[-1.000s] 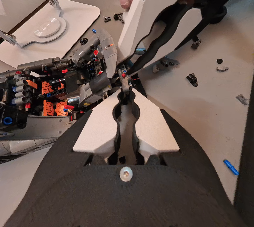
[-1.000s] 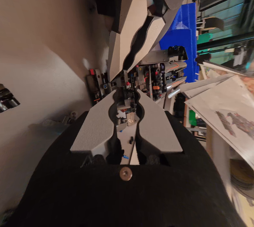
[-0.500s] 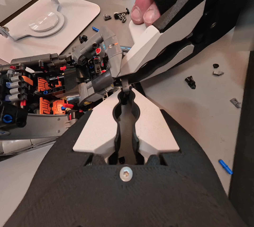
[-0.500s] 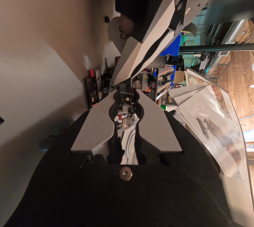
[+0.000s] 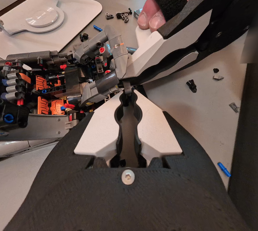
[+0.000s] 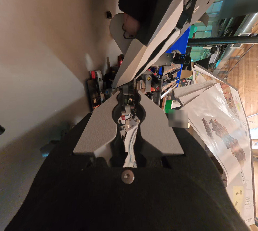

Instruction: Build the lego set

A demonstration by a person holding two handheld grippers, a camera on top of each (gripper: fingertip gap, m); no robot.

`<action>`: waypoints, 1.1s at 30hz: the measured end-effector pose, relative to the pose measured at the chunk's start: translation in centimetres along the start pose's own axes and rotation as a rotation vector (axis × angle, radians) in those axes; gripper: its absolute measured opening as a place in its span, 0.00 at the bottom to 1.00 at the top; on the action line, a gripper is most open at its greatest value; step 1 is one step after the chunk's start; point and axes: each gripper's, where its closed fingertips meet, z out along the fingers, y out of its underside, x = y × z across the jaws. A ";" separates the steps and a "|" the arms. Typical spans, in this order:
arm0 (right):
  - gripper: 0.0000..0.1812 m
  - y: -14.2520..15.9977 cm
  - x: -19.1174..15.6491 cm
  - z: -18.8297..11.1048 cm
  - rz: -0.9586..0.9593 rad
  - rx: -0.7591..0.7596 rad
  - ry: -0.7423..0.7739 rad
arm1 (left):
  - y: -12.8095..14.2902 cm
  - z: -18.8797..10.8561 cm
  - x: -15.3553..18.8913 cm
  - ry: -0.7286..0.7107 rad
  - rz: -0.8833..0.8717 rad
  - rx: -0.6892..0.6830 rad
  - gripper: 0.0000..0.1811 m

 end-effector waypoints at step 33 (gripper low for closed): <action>0.00 2.4 1.6 -3.7 0.468 0.278 -0.393 | -0.2 -0.7 -0.2 -0.056 0.065 0.014 0.02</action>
